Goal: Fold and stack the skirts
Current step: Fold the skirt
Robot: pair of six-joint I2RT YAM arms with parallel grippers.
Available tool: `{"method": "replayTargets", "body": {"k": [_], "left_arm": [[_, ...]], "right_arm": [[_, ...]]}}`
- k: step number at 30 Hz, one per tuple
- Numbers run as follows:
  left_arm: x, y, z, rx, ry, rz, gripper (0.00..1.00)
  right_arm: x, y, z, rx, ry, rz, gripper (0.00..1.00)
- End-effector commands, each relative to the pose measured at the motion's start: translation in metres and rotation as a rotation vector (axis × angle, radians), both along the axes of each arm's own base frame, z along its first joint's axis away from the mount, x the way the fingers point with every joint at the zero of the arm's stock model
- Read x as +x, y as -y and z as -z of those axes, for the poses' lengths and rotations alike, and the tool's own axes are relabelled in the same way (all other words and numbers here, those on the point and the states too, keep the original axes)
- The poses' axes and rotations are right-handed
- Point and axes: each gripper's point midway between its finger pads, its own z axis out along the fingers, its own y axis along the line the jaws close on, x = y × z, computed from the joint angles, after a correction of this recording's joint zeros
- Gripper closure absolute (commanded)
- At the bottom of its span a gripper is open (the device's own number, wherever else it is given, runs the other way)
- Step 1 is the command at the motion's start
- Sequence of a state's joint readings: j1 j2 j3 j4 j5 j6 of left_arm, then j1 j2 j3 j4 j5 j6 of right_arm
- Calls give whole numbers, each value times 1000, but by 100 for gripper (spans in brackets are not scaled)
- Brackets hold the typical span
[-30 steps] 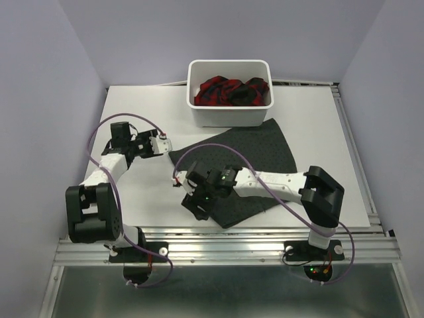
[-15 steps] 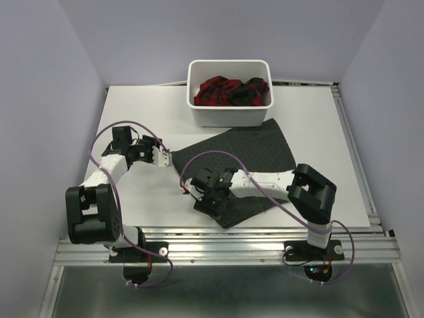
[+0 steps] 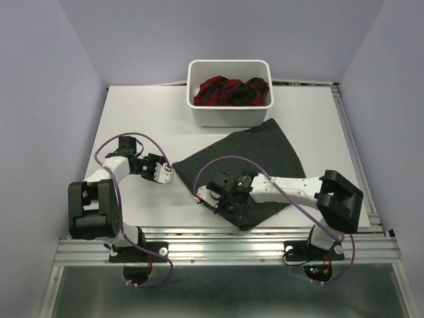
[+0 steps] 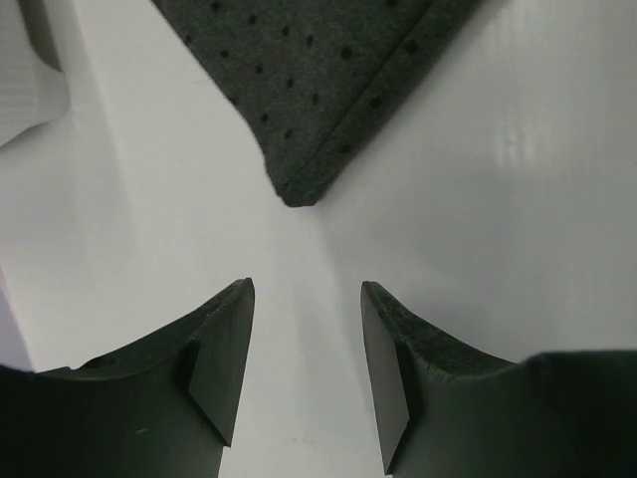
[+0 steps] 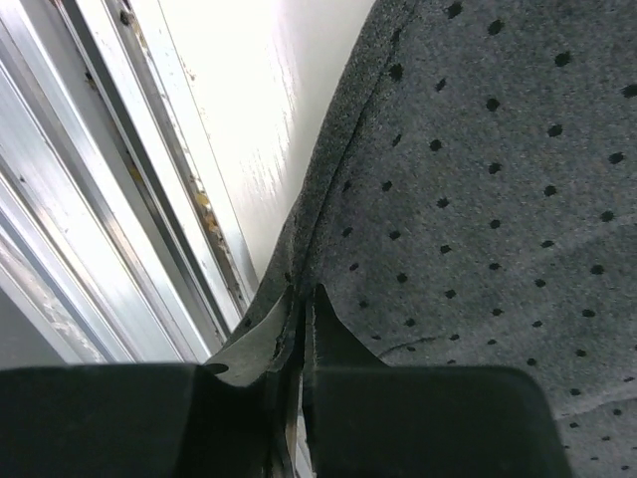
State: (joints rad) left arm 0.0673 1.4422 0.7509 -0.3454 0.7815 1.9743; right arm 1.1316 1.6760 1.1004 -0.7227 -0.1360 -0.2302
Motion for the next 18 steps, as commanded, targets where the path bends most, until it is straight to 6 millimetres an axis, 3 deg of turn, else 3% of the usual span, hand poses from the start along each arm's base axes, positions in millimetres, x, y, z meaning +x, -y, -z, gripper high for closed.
{"method": "replayTargets", "body": {"k": [1,3,7,11,18], "left_arm": [[-31,19,8,144,171,444,42],[-43,22,18,158,168,477,42],[-41,47,20,133,173,496,43],[-25,59,18,133,241,466,46],[-11,59,10,132,273,432,45]], "right_arm": [[8,12,-6,-6,41,-32,99],[8,12,-13,14,49,-42,99],[10,12,-26,37,76,-58,99],[12,10,-39,64,96,-72,99],[10,3,-44,85,78,-83,99]]}}
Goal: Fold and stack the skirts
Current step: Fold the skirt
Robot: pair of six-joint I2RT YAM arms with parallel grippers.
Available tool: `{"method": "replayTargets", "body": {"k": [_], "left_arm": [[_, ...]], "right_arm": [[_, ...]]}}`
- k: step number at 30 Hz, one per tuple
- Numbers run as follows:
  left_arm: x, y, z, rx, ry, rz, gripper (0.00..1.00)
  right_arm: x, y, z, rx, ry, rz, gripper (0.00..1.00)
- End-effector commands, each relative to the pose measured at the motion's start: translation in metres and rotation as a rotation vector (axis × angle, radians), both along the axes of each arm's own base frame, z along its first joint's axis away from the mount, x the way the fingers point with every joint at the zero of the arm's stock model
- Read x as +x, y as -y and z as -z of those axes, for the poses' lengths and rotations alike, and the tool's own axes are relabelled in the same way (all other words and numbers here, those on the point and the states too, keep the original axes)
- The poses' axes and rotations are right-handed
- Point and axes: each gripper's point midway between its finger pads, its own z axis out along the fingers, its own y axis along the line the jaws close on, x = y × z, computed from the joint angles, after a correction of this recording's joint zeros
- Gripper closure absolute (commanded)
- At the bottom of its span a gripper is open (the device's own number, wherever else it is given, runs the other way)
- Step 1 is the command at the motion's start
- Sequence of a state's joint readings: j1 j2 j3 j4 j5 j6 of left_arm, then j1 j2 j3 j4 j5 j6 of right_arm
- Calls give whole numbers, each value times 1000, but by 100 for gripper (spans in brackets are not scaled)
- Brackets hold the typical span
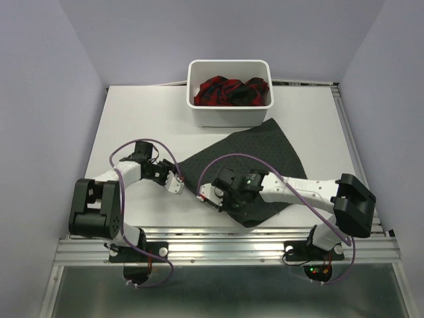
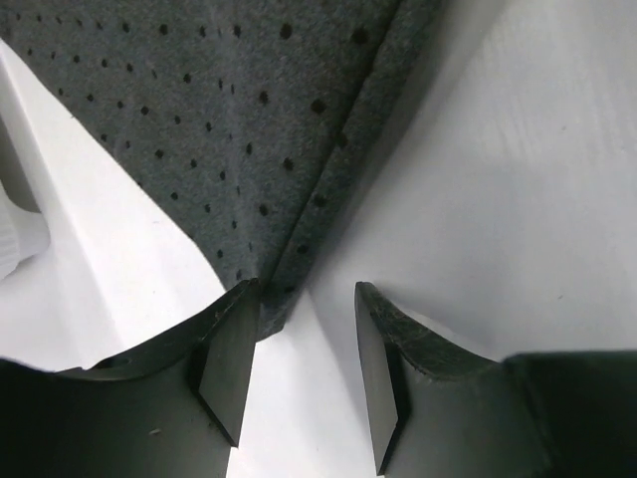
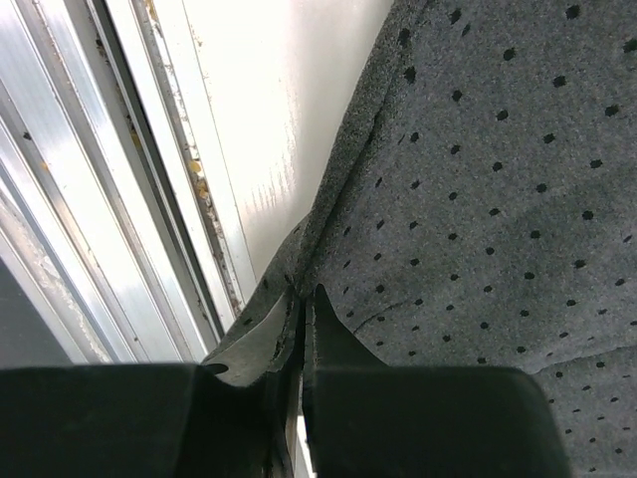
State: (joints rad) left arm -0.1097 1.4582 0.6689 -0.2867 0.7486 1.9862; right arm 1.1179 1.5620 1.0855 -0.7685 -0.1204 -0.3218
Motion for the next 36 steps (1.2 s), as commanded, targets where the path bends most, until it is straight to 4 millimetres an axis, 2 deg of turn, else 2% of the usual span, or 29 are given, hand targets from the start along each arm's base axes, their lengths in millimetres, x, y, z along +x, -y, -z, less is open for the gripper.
{"method": "replayTargets", "body": {"k": [1,5,10,14,17,19,20,21,22,25,26,28,29,30,33,36], "left_arm": [[22,10,-19,67,317,270,45],[25,10,-14,69,313,263,42],[30,11,-1,84,328,286,45],[33,12,-3,81,338,283,77],[32,8,-12,73,297,226,91],[36,0,-37,45,301,167,100],[26,-6,-37,38,243,149,100],[30,-18,-55,40,270,114,100],[17,-22,-57,40,226,111,100],[14,-49,-94,50,286,58,100],[0,-52,-97,46,242,52,100],[-3,-62,-131,42,303,27,100],[-13,-63,-135,31,268,13,100],[-13,-64,-156,30,309,7,100],[-21,-68,-179,31,356,-16,100],[-14,-59,-202,-38,458,-35,100]], "right_arm": [[4,-9,-17,47,9,-17,99],[2,-9,-18,50,2,-17,99],[-2,-9,-21,61,-13,-25,99],[-1,-12,-24,71,-12,-29,99],[-4,-20,-36,120,-21,-52,99],[-6,-30,-49,184,-28,-53,99],[-4,-38,-59,217,-27,-41,99],[-9,-43,-64,235,-52,-55,99],[-9,-52,-78,272,-65,-43,99],[-19,-70,-102,354,-139,-37,99],[-23,-76,-111,381,-175,-11,99],[-32,-89,-136,462,-235,-23,99],[-37,-93,-145,486,-270,-1,99],[-40,-99,-157,529,-292,-16,99],[-44,-99,-169,565,-304,-17,99],[-45,-85,-164,551,-285,28,99]]}}
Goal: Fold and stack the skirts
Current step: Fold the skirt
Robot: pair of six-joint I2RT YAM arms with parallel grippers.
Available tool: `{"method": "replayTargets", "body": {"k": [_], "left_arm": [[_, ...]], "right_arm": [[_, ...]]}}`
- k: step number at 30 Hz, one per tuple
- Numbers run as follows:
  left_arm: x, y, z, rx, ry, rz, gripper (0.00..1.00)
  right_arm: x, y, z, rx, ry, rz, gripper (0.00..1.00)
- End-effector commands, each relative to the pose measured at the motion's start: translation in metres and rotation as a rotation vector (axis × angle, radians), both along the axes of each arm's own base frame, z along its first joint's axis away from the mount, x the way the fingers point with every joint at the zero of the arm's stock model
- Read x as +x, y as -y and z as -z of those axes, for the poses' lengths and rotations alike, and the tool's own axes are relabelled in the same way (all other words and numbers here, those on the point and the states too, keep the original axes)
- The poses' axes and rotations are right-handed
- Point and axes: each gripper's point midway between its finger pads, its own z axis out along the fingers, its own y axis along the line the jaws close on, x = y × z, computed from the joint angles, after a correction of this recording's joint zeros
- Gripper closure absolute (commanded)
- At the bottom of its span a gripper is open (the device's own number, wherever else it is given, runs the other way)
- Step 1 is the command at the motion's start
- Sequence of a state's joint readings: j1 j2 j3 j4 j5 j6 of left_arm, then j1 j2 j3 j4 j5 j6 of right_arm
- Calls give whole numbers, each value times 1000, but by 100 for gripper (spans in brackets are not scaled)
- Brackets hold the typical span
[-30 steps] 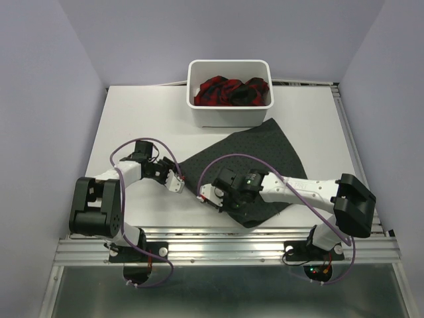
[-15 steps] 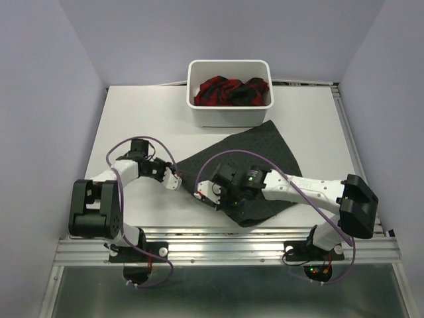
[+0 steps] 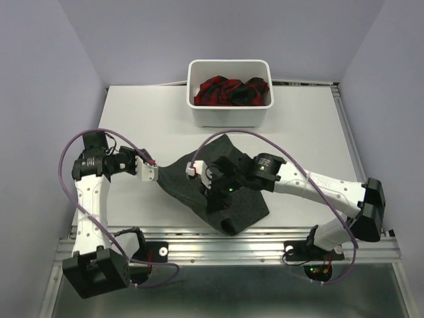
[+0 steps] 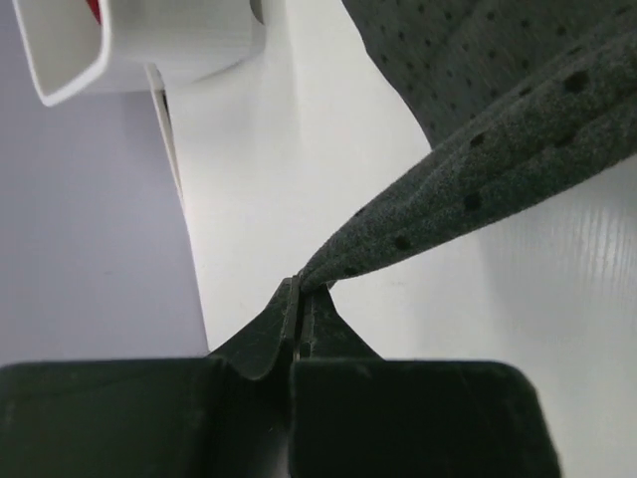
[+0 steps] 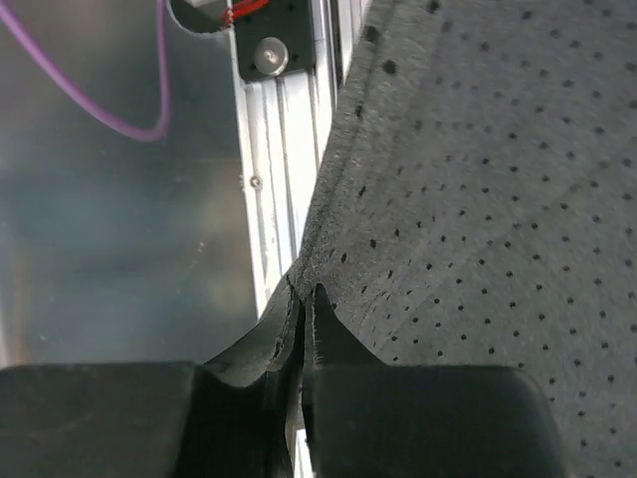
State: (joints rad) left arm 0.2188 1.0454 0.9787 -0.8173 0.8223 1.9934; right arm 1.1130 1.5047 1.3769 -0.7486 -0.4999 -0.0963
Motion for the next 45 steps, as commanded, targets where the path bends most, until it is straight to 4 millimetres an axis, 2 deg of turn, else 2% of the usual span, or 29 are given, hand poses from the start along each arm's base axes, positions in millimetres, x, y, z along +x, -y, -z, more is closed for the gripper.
{"method": "replayTargets", "body": {"k": [1,2,3,4,5,6,7,8,9,10,13,14,16,17,19,21,22,23,28,29,31,33,34,39,41,45], "left_arm": [[-2,25,-38,60,283,229,100],[9,25,-50,36,318,191,100],[13,39,-55,12,329,206,100],[19,43,-57,3,326,185,100],[28,48,-67,-38,341,154,100],[35,54,-67,-61,328,152,100],[39,64,-69,-72,324,163,100],[44,77,-77,-84,351,187,100],[51,84,-73,-113,315,171,100],[58,97,-78,-116,342,176,100],[75,117,-66,-125,291,155,100],[83,122,-57,-119,264,149,100],[93,132,-61,-126,268,140,100],[100,136,-53,-131,240,131,100],[110,143,-57,-144,241,110,100],[116,156,-47,-138,215,118,100],[121,158,-49,-133,219,106,100],[124,164,-40,-128,194,110,100],[141,176,-28,-92,175,89,100],[145,179,-19,-89,151,82,100],[152,185,-20,-87,148,72,100],[157,192,-7,-80,113,63,100],[160,195,-8,-74,112,51,100],[170,208,16,-38,76,44,100],[174,212,15,-37,77,45,100],[182,224,27,-20,62,43,100]], "right_arm": [[-10,10,-21,68,-30,45,99],[-10,16,-19,59,-27,60,99],[-11,23,-24,74,-10,74,99],[-1,30,-23,66,-12,146,99],[2,38,-15,47,-18,178,99],[6,45,-21,65,-16,210,99],[15,52,-19,63,-16,257,99],[16,59,-10,43,-32,283,99],[17,65,-12,52,-32,299,99],[21,69,-9,50,-35,321,99],[25,78,1,32,-60,361,99],[32,83,4,25,-64,386,99],[37,91,14,11,-77,393,99],[40,95,18,5,-82,401,99],[44,101,28,-10,-107,415,99],[50,103,31,-11,-103,423,99],[56,107,34,-12,-109,442,99],[61,109,37,-16,-116,458,99],[89,124,49,-18,-190,538,99],[90,124,50,-18,-208,538,99],[88,122,57,-27,-256,522,99],[89,123,63,-38,-281,524,99],[88,121,68,-50,-305,516,99],[87,122,72,-56,-361,515,99],[86,122,71,-53,-357,487,99],[92,127,74,-68,-359,526,99]]}}
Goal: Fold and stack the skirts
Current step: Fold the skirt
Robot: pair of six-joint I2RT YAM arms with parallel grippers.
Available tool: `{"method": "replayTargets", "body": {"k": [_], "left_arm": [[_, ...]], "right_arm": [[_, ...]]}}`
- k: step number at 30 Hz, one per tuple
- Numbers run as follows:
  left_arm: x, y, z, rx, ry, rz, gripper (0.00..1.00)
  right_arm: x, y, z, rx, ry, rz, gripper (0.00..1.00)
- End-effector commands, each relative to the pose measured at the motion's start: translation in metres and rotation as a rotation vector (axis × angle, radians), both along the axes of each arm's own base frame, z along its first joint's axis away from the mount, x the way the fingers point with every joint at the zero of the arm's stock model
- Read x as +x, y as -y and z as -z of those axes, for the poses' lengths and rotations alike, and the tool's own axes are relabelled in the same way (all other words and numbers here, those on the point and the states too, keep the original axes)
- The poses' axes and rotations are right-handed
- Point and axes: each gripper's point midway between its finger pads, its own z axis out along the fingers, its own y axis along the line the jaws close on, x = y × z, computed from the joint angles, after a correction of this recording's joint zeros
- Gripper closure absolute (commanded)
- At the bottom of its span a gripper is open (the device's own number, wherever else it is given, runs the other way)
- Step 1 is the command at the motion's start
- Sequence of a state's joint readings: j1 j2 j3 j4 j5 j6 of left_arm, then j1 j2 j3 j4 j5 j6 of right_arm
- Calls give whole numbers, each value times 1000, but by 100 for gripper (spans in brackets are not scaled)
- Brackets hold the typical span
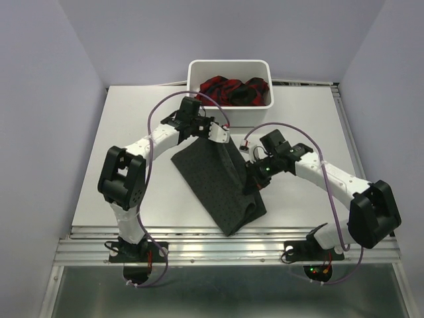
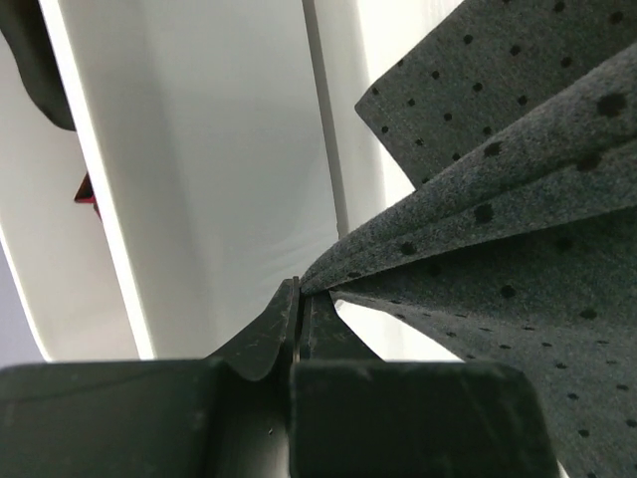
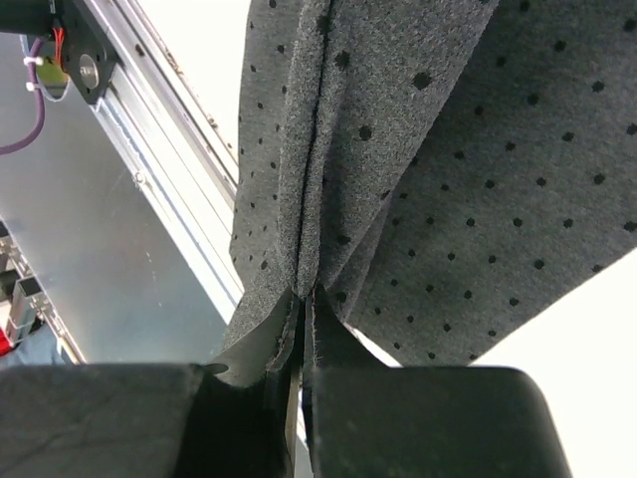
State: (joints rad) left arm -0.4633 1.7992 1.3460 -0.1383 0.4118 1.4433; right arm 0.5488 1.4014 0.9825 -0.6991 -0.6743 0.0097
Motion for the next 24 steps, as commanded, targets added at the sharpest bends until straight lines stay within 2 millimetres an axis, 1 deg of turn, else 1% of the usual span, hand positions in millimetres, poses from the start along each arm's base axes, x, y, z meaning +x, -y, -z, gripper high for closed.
{"method": "replayTargets", "body": {"k": [1,2,4,6,7,9,12,14,16,17,20,21,22,23,24], "left_arm": [[22,12,-32,-32,85,-30,100],[24,14,-26,-30,70,-36,100],[28,20,-28,-36,75,-40,100],[29,23,-21,-33,59,-41,100],[31,24,-21,-32,61,-44,100],[32,26,-14,-34,44,-55,100],[35,30,-11,-71,20,-86,100],[36,32,-15,-90,35,-82,98],[34,35,-14,-105,40,-75,97],[34,37,-18,-119,50,-70,96],[33,47,-29,-162,68,-48,93],[32,50,-29,-163,67,-46,93],[31,57,-33,-169,73,-36,93],[31,61,-33,-172,73,-35,93],[32,64,-26,-167,59,-38,90]], "right_arm": [[5,5,-5,18,-5,9,99],[6,7,-4,11,-17,10,99],[7,10,-3,5,-27,19,99],[14,17,-2,-9,-41,62,98],[13,16,-1,-5,-59,62,98],[16,23,2,-16,-87,94,98],[20,30,13,-40,-146,124,98],[25,35,16,-50,-181,178,98],[22,32,15,-32,-207,170,97],[20,31,16,-23,-213,159,97],[17,30,17,-16,-233,160,95],[16,31,18,-22,-239,166,96],[17,32,22,-39,-238,177,95],[17,33,23,-46,-239,184,95],[19,35,24,-49,-243,196,92]]}}
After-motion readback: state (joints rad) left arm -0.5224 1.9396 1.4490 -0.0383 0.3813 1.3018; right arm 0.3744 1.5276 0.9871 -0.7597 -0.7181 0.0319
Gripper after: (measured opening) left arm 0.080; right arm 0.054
